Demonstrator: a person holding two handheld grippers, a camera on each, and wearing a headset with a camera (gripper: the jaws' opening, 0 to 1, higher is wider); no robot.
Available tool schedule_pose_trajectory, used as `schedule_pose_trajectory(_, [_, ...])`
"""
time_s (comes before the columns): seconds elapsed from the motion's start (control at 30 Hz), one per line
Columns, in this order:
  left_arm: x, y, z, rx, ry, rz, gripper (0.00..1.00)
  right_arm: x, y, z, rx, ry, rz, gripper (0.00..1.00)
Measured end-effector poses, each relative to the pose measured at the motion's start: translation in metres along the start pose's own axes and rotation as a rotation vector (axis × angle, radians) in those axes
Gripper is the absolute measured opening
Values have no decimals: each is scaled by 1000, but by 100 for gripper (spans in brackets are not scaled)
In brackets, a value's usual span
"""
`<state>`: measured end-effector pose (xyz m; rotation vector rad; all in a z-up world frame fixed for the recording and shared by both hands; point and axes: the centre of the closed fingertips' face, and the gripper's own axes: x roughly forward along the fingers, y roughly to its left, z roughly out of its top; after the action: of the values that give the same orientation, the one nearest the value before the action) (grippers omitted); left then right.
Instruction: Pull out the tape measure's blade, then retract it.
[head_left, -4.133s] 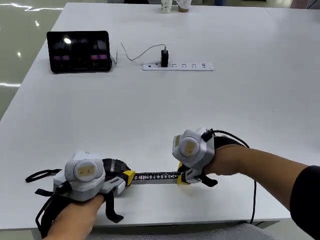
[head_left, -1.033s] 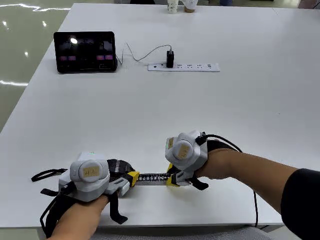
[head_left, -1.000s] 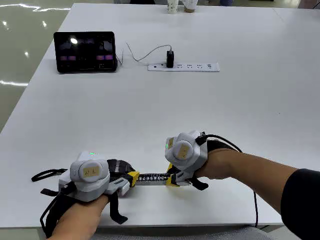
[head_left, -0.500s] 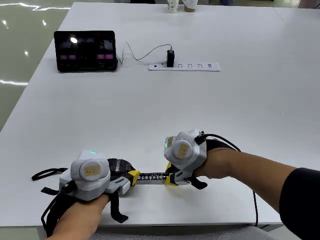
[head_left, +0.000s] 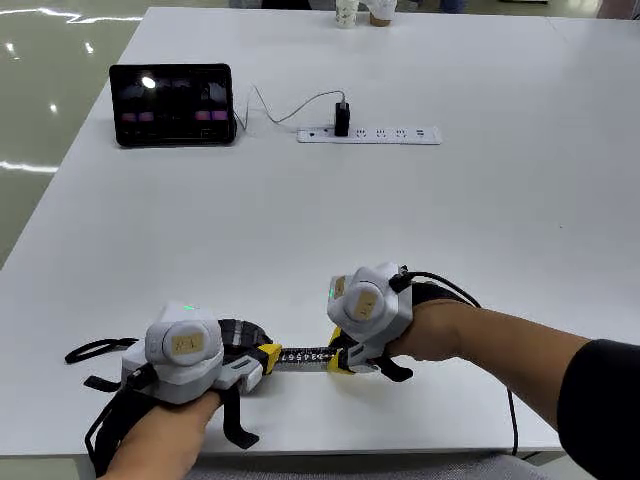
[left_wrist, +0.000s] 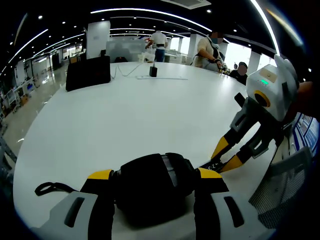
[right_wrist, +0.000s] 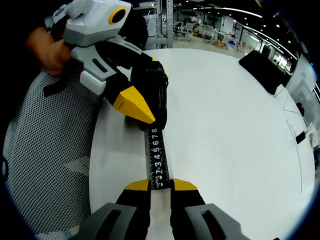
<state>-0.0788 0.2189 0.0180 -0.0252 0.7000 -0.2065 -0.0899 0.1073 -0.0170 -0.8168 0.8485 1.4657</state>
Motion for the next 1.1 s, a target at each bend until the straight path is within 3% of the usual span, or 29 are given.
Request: schedule_pose_trajectory(1.1, [0, 0, 0, 0, -6, -2, 59, 3, 2, 10, -5, -29, 13, 11])
